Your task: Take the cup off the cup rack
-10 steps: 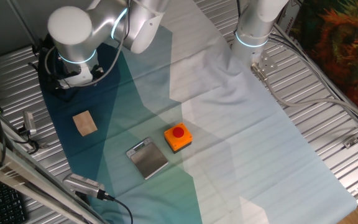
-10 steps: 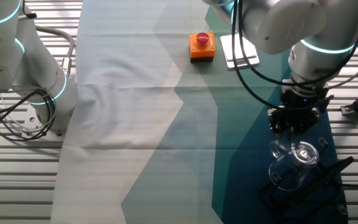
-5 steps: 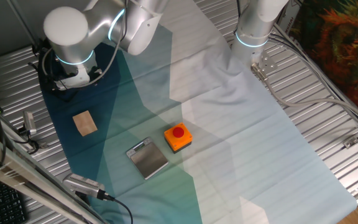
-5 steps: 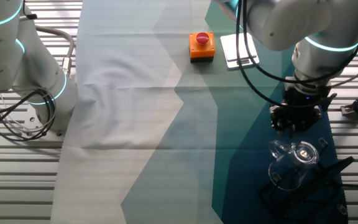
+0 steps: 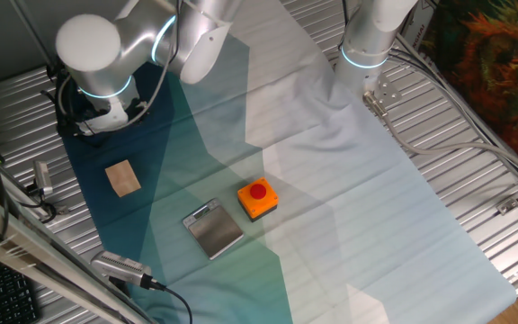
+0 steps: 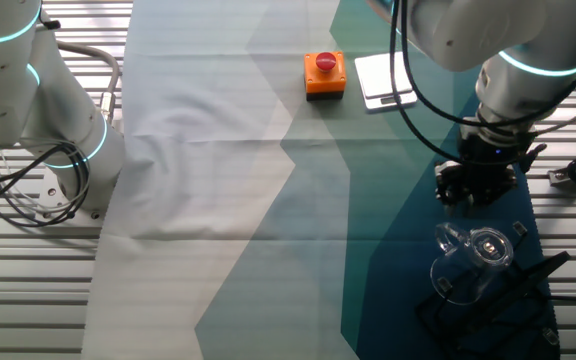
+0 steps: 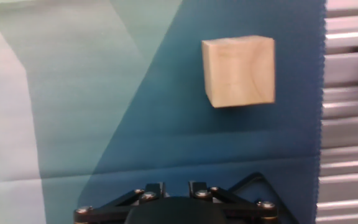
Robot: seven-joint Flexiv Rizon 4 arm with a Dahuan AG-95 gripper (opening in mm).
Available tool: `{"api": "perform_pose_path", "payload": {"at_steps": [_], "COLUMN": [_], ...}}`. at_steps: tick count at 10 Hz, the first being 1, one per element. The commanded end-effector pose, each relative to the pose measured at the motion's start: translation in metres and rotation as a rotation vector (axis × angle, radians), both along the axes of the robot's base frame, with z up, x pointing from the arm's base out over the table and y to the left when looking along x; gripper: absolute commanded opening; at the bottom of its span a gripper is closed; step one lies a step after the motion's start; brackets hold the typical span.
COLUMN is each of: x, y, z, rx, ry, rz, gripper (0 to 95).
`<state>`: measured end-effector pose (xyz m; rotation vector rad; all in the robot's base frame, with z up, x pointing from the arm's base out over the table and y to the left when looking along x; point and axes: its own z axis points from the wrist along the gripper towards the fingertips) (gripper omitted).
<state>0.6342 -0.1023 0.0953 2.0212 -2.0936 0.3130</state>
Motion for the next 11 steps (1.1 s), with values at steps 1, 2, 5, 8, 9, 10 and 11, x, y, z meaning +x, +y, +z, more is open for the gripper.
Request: {"api": "perform_pose_path", "payload": {"at_steps": [1,2,5,8,9,10,11], "x": [-0.006,-0.01,-0.018,-0.026,-0.027,-0.028,-0.027], "y": [0.002,0.001,-0.001,-0.002,-0.002,-0.002,-0.002], "z": [-0.006,-0.008,-0.012,-0.016,-0.017,-0.017,-0.017], "rx": [-0.033,-0.039,-0.068,-0.094,-0.095,-0.1,-0.105], "ry": [-0.001,0.0,0.007,0.014,0.016,0.017,0.016], "rz": [0.042,0.075,0.118,0.131,0.139,0.146,0.161], "gripper": [19.0,19.0,19.0,19.0,19.0,19.0,19.0]}}
